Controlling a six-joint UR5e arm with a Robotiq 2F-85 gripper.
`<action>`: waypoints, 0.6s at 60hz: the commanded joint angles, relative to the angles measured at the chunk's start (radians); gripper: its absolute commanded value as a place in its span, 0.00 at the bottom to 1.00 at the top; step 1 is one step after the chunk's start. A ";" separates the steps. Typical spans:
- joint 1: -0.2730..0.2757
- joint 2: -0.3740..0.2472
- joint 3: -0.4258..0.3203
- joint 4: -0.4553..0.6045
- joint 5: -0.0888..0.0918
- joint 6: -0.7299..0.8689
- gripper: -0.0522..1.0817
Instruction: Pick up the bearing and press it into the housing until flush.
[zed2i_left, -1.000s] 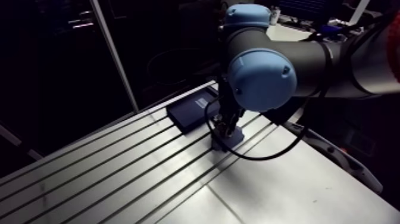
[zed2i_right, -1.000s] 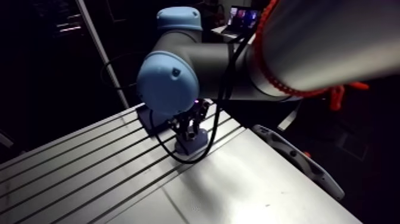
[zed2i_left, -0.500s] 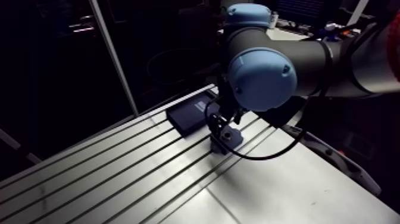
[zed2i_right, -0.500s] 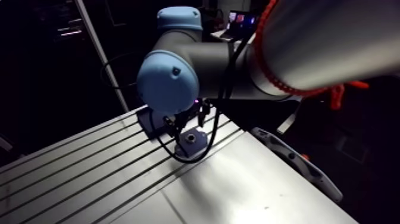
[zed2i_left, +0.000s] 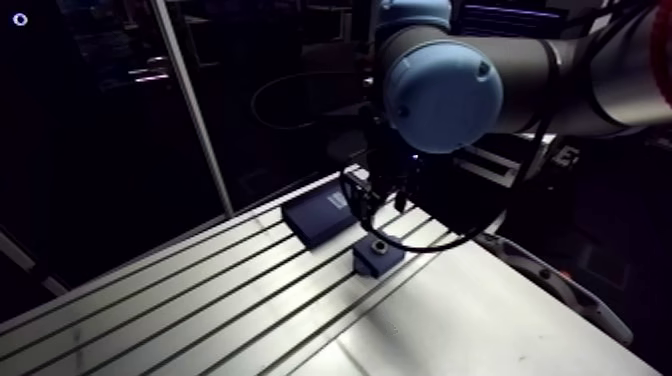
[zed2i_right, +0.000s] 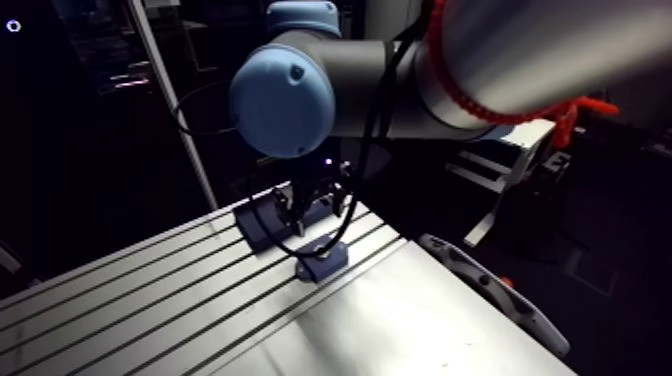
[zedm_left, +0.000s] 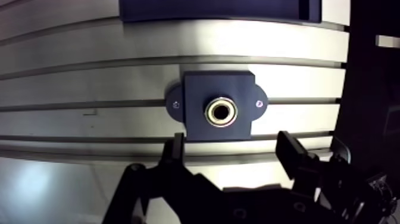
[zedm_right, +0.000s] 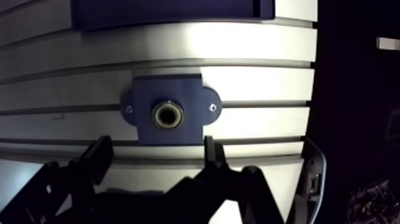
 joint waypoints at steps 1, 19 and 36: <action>0.002 -0.004 -0.021 0.047 -0.004 0.047 0.86; 0.002 0.027 -0.018 0.036 -0.005 0.059 0.98; 0.002 0.042 -0.006 0.003 -0.006 0.062 0.99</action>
